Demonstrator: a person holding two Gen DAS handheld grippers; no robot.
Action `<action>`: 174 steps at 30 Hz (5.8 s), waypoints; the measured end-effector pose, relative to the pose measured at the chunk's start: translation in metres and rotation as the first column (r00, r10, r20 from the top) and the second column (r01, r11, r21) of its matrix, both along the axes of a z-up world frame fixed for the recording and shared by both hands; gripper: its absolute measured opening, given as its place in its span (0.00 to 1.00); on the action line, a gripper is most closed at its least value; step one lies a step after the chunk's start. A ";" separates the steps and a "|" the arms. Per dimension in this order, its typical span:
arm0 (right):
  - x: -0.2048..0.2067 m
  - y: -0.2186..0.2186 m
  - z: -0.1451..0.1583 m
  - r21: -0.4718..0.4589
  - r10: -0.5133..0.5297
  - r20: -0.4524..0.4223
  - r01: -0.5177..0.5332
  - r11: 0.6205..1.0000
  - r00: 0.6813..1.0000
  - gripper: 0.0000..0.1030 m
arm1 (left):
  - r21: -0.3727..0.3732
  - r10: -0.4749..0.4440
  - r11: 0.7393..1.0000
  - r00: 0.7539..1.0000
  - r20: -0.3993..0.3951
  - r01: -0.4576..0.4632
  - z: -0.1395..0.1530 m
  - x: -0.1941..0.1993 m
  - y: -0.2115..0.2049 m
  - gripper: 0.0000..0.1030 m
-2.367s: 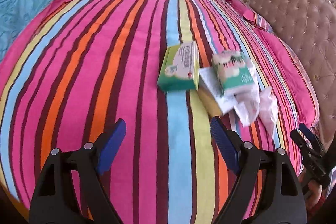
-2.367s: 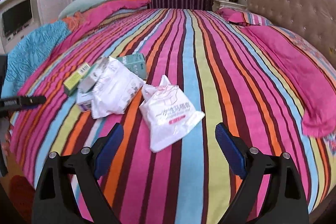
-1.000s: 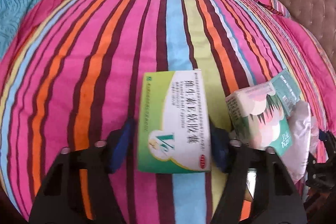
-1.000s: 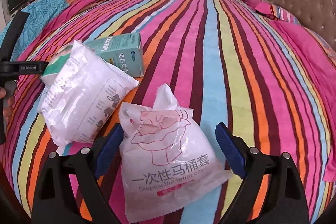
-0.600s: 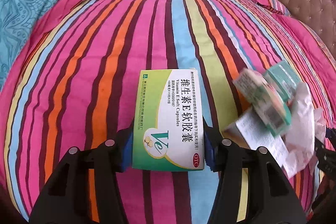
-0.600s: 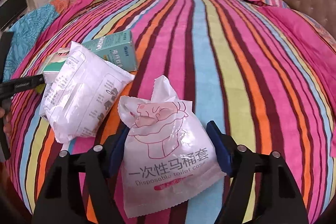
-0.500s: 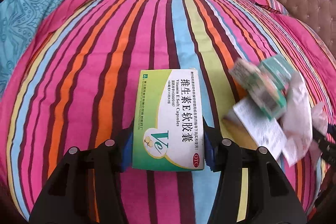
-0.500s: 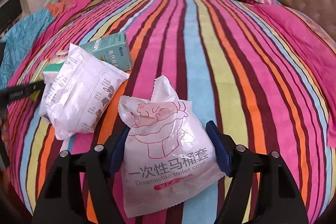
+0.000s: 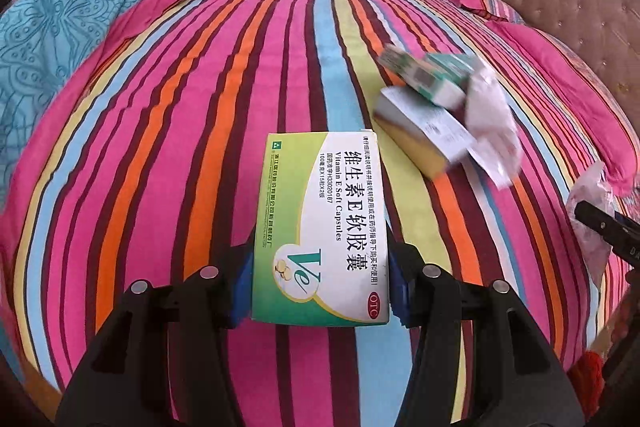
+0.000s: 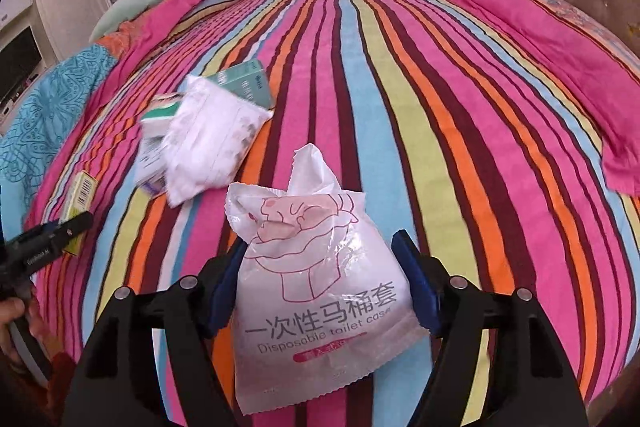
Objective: Collect trash
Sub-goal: 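Carry the Vitamin E box and white bag over the wastebasket with both tools, then open both tools to drop the items into the wastebasket, then move both tools back over the bed toward the remaining items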
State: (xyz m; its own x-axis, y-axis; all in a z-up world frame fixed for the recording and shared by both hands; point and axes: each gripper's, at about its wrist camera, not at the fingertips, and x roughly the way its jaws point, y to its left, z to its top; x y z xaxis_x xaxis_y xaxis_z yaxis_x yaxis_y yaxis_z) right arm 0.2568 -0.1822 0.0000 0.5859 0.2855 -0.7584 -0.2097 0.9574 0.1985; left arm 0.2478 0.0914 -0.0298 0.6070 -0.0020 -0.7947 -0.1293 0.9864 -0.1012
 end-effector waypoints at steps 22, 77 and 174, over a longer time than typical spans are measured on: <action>-0.138 -0.006 0.000 0.075 -0.034 -0.059 0.039 0.996 0.998 0.66 | 0.013 -0.121 0.993 0.993 -0.011 0.121 -0.003 -0.171 -0.060 0.51; -0.199 0.021 -0.224 0.100 -0.027 -0.827 0.194 0.976 0.562 0.66 | -0.248 -0.137 0.968 0.753 -0.643 -0.036 -0.190 -0.201 -0.087 0.51; 0.008 0.028 0.006 0.224 -0.027 -0.009 0.028 0.974 1.000 0.85 | -0.265 0.070 0.961 0.996 -0.059 -0.083 0.017 0.053 -0.034 0.77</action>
